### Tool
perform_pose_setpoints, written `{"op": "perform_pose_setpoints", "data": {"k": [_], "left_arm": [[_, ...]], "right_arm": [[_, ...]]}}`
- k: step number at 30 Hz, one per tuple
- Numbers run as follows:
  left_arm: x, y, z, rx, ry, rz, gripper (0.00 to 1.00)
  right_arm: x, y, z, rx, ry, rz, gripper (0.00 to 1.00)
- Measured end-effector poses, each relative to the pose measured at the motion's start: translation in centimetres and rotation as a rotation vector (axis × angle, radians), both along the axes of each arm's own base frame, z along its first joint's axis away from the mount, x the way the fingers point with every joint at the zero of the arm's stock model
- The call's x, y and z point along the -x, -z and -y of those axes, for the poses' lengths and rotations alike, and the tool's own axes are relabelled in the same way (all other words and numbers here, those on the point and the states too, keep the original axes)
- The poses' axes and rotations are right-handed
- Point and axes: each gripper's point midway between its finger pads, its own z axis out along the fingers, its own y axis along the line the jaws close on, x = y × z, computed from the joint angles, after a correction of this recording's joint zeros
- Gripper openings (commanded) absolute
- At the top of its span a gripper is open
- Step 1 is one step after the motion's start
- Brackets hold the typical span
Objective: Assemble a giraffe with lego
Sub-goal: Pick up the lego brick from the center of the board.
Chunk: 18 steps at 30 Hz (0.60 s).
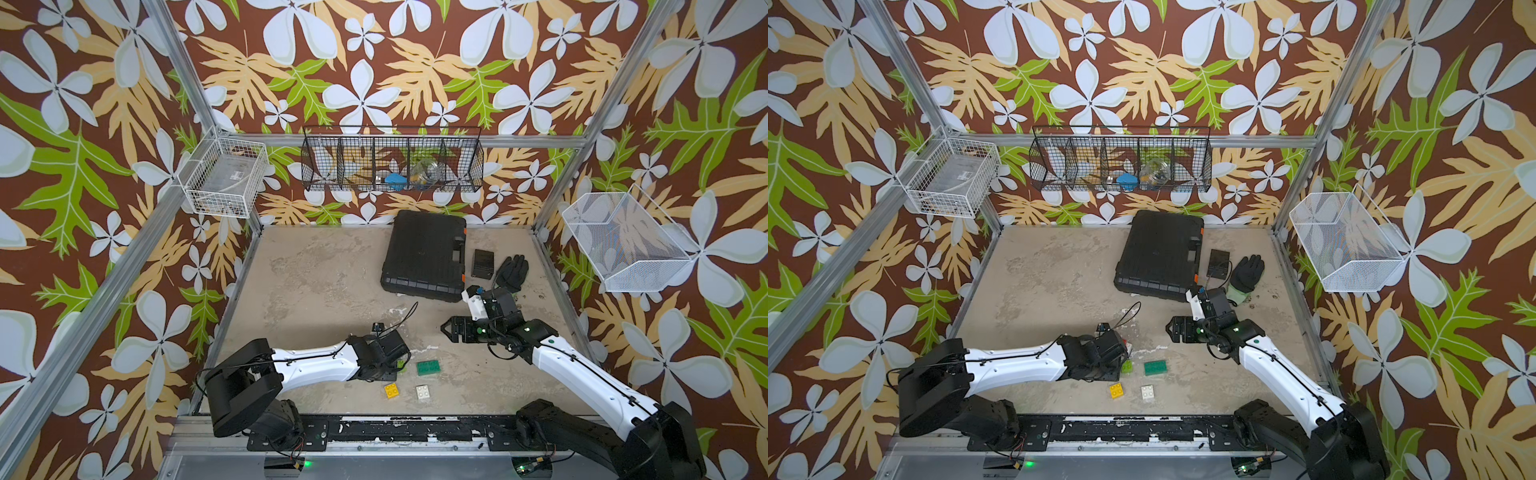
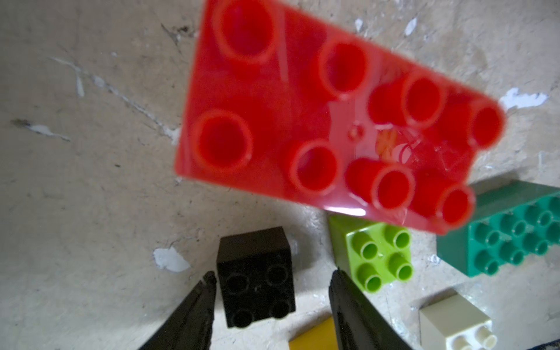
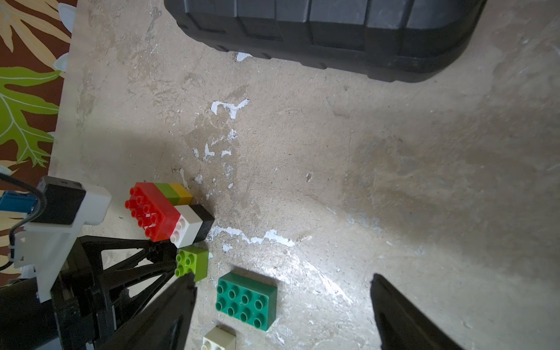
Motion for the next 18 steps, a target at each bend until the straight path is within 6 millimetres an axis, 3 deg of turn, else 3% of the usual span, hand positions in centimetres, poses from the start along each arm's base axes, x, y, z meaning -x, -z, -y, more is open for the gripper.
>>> {"op": "perform_pose_setpoints", "data": {"k": [3, 14, 18], "left_arm": [[-0.1, 0.2, -0.3, -0.017, -0.005, 0.008, 0.52], [-0.3, 0.1, -0.7, -0.041, -0.012, 0.022, 0.37], [-0.4, -1.0, -0.8, -0.032, -0.013, 0.032, 0.11]], "right_arm": [[0.0, 0.0, 0.0, -0.002, -0.001, -0.001, 0.92], [-0.1, -0.1, 0.1, -0.005, 0.005, 0.0, 0.92], [0.0, 0.1, 0.1, -0.006, 0.002, -0.007, 0.92]]}}
